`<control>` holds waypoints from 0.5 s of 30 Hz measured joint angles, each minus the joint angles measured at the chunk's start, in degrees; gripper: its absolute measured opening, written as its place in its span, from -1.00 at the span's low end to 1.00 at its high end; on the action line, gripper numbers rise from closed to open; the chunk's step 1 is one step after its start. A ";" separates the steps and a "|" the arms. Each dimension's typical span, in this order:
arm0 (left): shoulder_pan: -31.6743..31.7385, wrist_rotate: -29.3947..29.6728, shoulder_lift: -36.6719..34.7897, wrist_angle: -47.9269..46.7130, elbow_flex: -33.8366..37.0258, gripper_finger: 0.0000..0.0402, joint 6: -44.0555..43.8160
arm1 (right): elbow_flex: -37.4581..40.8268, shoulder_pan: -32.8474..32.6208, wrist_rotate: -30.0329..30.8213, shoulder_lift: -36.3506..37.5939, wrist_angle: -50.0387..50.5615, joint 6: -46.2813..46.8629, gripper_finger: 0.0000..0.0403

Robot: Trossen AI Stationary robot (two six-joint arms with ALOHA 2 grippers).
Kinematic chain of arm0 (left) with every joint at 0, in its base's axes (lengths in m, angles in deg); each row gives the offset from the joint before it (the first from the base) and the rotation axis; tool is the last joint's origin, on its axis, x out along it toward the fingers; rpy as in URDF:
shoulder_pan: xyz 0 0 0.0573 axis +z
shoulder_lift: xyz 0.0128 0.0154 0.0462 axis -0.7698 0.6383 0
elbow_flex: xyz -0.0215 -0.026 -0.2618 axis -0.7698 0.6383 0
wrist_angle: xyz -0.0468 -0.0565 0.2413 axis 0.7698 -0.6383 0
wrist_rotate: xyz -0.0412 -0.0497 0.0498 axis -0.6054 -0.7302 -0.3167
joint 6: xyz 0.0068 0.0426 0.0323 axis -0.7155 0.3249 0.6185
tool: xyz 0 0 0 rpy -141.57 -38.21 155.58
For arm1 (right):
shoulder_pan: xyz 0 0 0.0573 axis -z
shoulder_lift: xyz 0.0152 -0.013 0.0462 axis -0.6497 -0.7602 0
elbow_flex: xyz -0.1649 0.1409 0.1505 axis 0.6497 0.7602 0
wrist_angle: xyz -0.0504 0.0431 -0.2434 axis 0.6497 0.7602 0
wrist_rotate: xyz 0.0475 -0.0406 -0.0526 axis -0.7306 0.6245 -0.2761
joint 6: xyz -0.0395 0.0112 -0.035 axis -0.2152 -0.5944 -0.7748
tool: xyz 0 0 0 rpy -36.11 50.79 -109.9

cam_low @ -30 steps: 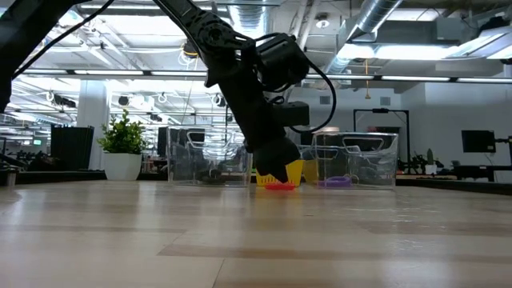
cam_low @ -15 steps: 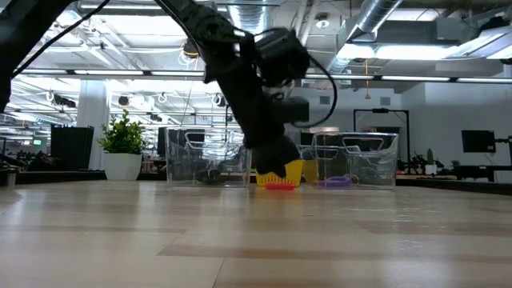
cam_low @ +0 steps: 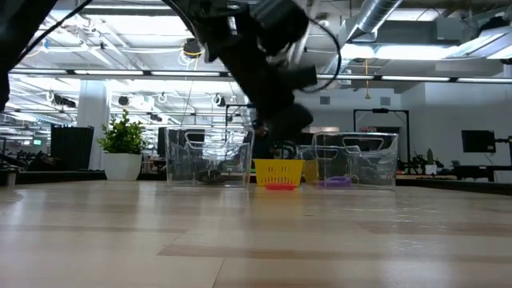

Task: Sort spring keychains
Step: Put the orange spring keychain into the yellow bin

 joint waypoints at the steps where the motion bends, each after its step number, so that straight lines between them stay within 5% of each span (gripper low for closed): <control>1: 0.37 0.04 0.64 -0.12 0.01 -0.98 0.00 | 0.00 0.00 -0.02 0.00 -0.06 0.00 -0.54; 15: 3.28 -1.54 2.44 -0.03 -1.75 -0.98 2.98 | 0.00 0.00 -0.04 0.00 -0.22 1.35 -0.54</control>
